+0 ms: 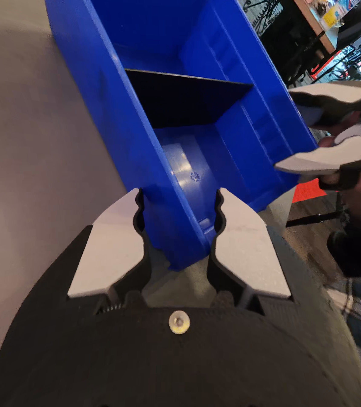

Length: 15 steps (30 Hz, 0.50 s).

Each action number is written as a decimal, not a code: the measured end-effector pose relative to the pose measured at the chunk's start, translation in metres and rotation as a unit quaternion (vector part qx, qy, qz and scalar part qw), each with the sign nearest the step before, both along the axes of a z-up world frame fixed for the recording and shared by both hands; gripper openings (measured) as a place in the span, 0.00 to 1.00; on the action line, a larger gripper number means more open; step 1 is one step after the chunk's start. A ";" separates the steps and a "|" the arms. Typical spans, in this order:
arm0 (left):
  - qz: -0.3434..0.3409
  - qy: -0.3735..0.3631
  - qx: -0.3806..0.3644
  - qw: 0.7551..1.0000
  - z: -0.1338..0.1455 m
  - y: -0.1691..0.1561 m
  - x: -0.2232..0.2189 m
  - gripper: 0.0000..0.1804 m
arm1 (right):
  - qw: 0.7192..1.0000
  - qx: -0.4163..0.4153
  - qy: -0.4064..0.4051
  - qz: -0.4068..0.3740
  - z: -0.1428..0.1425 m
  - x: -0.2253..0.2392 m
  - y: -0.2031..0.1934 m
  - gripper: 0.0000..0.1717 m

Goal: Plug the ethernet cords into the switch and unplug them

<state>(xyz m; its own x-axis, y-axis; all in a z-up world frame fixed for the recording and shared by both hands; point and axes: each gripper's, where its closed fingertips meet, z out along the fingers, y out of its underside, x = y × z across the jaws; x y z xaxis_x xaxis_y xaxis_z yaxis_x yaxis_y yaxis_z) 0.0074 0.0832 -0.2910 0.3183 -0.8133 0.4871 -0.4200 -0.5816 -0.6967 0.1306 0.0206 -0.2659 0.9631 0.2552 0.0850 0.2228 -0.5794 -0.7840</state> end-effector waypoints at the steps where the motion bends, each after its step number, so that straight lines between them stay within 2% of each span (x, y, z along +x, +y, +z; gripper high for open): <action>1: 0.003 -0.001 0.002 1.000 0.000 0.003 0.008 0.35 | 1.000 -0.014 -0.007 0.000 -0.001 0.011 0.007 0.58; 2: 0.002 -0.002 0.003 1.000 0.001 0.007 0.017 0.36 | 0.999 -0.040 -0.017 0.003 -0.004 0.022 0.013 0.55; 3: 0.002 -0.003 0.002 1.000 0.001 0.012 0.026 0.37 | 0.997 -0.072 -0.018 0.003 -0.008 0.032 0.018 0.46; 11: -0.001 -0.028 -0.045 0.999 0.006 0.065 0.115 0.41 | 0.986 -0.159 -0.031 -0.029 -0.015 0.145 0.108 0.27; 15: -0.008 -0.037 -0.066 0.997 0.009 0.079 0.175 0.44 | 0.985 -0.162 -0.034 -0.048 -0.016 0.217 0.149 0.16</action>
